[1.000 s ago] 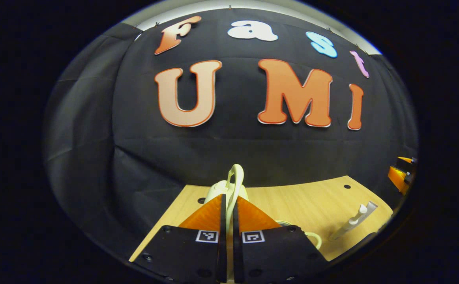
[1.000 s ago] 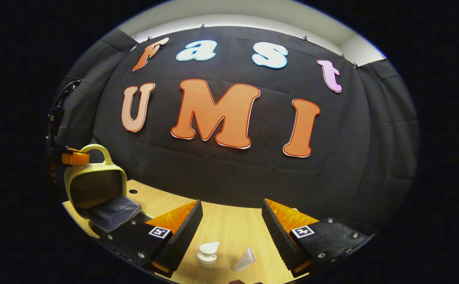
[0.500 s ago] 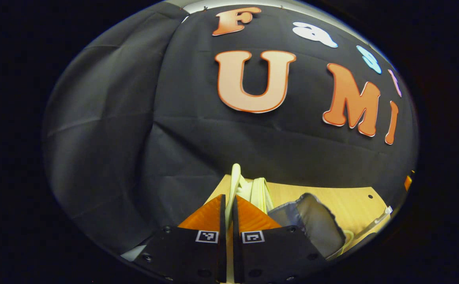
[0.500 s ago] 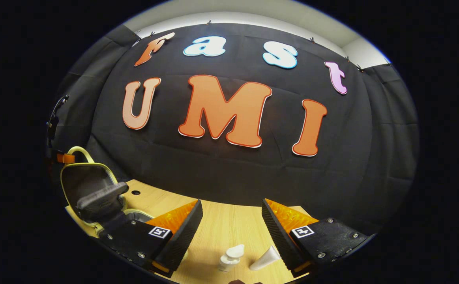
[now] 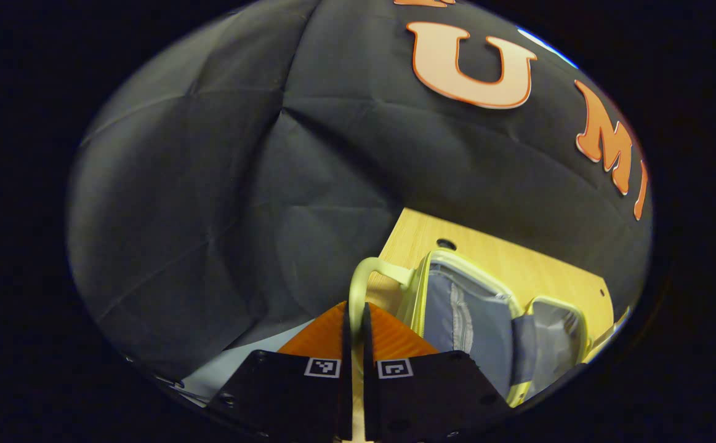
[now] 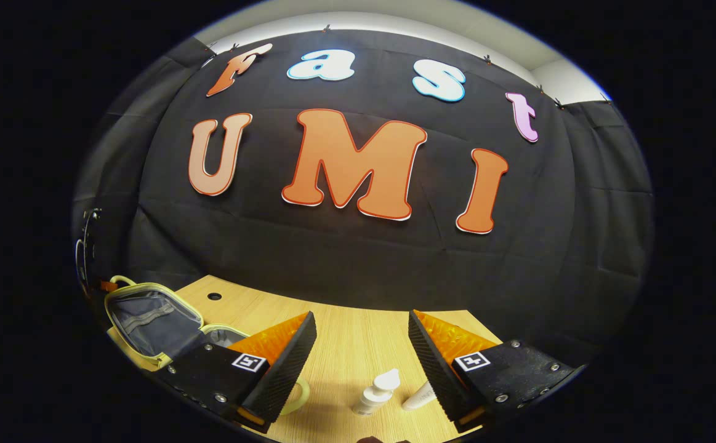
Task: First open the suitcase, pack the skin care products into it, and then close the suitcase.
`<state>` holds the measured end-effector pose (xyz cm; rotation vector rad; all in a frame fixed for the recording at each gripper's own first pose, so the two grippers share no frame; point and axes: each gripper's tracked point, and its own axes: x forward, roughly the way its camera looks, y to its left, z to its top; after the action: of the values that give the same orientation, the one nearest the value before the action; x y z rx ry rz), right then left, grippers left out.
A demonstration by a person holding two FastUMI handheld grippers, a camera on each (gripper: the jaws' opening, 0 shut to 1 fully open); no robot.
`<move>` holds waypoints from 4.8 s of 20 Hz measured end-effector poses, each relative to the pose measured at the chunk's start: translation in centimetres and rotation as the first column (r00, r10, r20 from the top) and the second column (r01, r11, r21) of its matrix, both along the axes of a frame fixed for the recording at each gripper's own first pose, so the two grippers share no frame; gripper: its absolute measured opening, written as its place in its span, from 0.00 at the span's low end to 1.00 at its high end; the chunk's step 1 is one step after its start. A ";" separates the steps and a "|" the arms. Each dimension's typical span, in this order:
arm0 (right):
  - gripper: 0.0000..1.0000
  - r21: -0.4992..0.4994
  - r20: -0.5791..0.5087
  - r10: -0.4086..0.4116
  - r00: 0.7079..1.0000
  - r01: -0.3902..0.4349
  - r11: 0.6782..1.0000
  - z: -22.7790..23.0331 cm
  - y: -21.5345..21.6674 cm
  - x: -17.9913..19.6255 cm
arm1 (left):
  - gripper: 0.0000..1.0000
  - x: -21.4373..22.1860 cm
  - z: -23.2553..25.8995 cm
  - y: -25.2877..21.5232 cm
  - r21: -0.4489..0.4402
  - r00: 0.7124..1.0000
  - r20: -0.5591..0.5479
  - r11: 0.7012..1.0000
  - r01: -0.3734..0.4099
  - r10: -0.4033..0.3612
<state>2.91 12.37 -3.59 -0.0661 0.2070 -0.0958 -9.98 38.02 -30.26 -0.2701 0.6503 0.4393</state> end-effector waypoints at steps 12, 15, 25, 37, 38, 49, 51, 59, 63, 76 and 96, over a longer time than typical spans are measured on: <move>0.95 0.044 -0.014 0.019 1.000 -0.018 0.999 -1.2 -1.7 0.6 | 0.39 0.0 5.8 -2.6 0.268 0.998 0.058 0.963 -0.024 0.009; 0.96 0.048 -0.003 0.022 1.000 -0.022 0.999 -1.6 -3.2 0.7 | 0.70 1.0 10.4 -6.8 0.346 0.992 0.117 0.938 0.008 -0.051; 0.95 0.029 -0.003 0.045 0.999 -0.045 0.999 -4.2 -9.4 0.2 | 0.99 6.8 17.7 -29.6 0.401 0.876 0.247 0.867 0.297 -0.414; 0.96 0.060 -0.153 0.054 0.987 -0.045 0.997 -12.5 -14.9 -2.3 | 0.96 7.7 13.2 -54.6 0.338 0.623 0.222 0.659 0.672 -0.750; 0.96 0.065 -0.165 0.060 0.984 -0.050 0.997 -13.1 -15.1 -2.4 | 0.99 7.5 12.5 -55.9 0.323 0.606 0.213 0.641 0.697 -0.766; 0.96 0.075 -0.226 0.103 0.969 -0.088 0.993 -17.7 -16.5 -1.1 | 1.00 7.2 2.1 -63.9 0.143 0.534 0.127 0.549 0.824 -0.836; 0.96 0.073 -0.234 0.111 0.966 -0.097 0.993 -18.3 -16.5 -0.7 | 1.00 8.0 0.6 -64.8 0.109 0.540 0.136 0.554 0.825 -0.831; 0.96 0.072 -0.270 0.161 0.949 -0.147 0.987 -20.5 -15.3 -0.6 | 0.61 9.7 -0.7 -65.9 0.041 0.575 0.147 0.586 0.810 -0.805; 0.96 0.086 -0.290 0.181 0.940 -0.162 0.983 -21.7 -14.4 -0.3 | 0.60 9.4 0.3 -64.0 0.036 0.607 0.134 0.616 0.787 -0.784; 0.86 0.174 -0.393 0.261 0.882 -0.208 0.963 -27.3 -11.5 0.3 | 0.60 7.9 8.3 -54.0 0.099 0.753 0.124 0.764 0.638 -0.646; 0.33 0.257 -0.338 0.319 0.885 -0.239 0.936 -19.2 -6.8 0.6 | 0.60 3.6 8.9 -36.9 0.085 0.894 0.008 0.891 0.445 -0.447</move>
<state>3.52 5.57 -22.78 0.0973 0.5887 0.2328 -6.35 1.10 -21.32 -0.0424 0.6430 0.0173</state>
